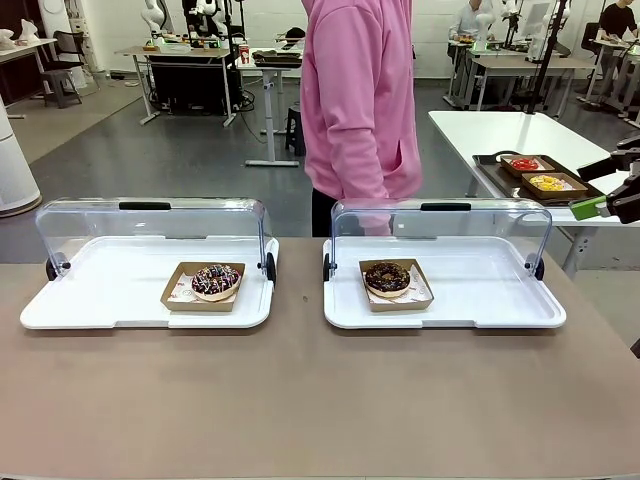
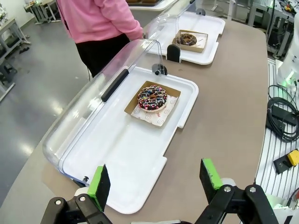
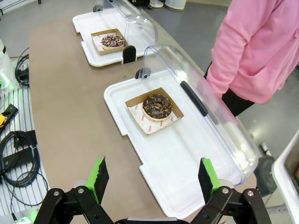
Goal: Provide the desired donut to the person.
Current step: Place the picked Paper togo box onto the Handle tray extended by the person.
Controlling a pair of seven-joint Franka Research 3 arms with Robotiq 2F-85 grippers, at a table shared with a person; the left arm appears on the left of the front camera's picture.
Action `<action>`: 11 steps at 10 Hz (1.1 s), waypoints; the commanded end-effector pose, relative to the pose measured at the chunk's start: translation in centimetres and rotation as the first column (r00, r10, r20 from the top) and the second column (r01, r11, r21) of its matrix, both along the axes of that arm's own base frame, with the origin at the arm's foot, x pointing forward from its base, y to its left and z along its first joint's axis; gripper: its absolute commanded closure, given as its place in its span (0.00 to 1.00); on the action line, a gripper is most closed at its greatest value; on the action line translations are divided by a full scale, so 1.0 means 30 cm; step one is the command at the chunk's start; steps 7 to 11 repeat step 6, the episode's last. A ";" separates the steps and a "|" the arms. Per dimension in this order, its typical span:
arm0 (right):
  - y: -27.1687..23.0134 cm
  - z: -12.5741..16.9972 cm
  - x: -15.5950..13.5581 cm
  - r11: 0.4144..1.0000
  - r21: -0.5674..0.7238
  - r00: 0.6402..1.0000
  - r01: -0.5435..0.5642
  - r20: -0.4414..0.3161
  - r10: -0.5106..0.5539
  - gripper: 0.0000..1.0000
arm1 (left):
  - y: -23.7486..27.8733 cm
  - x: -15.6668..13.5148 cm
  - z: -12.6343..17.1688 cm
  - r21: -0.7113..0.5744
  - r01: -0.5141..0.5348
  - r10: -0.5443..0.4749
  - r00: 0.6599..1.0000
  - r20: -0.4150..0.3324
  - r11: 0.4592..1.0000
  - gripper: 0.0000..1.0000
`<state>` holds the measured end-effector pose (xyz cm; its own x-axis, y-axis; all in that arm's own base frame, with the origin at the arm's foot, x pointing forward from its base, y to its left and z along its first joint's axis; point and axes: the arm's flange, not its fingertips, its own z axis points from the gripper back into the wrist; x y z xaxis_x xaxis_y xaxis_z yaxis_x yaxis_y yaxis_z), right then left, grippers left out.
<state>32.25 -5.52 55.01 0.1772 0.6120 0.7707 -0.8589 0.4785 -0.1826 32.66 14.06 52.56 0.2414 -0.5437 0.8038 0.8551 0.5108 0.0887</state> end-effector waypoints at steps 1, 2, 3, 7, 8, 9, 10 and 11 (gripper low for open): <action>0.001 -0.003 0.002 1.000 0.008 1.000 -0.003 -0.003 0.003 0.00 | 0.000 0.000 0.000 -0.006 -0.004 0.004 1.000 -0.004 1.000 0.00; 0.001 -0.003 0.002 1.000 0.008 1.000 -0.003 -0.003 0.003 0.00 | 0.000 0.000 0.000 -0.006 -0.004 0.004 1.000 -0.004 1.000 0.00; 0.001 -0.003 0.002 1.000 0.008 1.000 -0.003 -0.003 0.003 0.00 | 0.000 0.000 0.000 -0.006 -0.004 0.004 1.000 -0.004 1.000 0.00; 0.001 -0.003 0.002 1.000 0.008 1.000 -0.003 -0.003 0.003 0.00 | 0.000 0.000 0.000 -0.006 -0.004 0.004 1.000 -0.004 1.000 0.00; 0.001 -0.003 0.002 1.000 0.008 1.000 -0.003 -0.003 0.003 0.00 | 0.000 0.000 0.000 -0.006 -0.004 0.004 1.000 -0.004 1.000 0.00; 0.001 -0.003 0.002 1.000 0.008 1.000 -0.003 -0.003 0.003 0.00 | 0.000 0.000 0.000 -0.006 -0.004 0.004 1.000 -0.004 1.000 0.00; 0.001 -0.003 0.002 1.000 0.008 1.000 -0.003 -0.003 0.003 0.00 | 0.000 0.000 0.000 -0.006 -0.004 0.004 1.000 -0.004 1.000 0.00; 0.001 -0.003 0.002 1.000 0.008 1.000 -0.003 -0.003 0.003 0.00 | 0.000 0.000 0.000 -0.006 -0.004 0.004 1.000 -0.004 1.000 0.00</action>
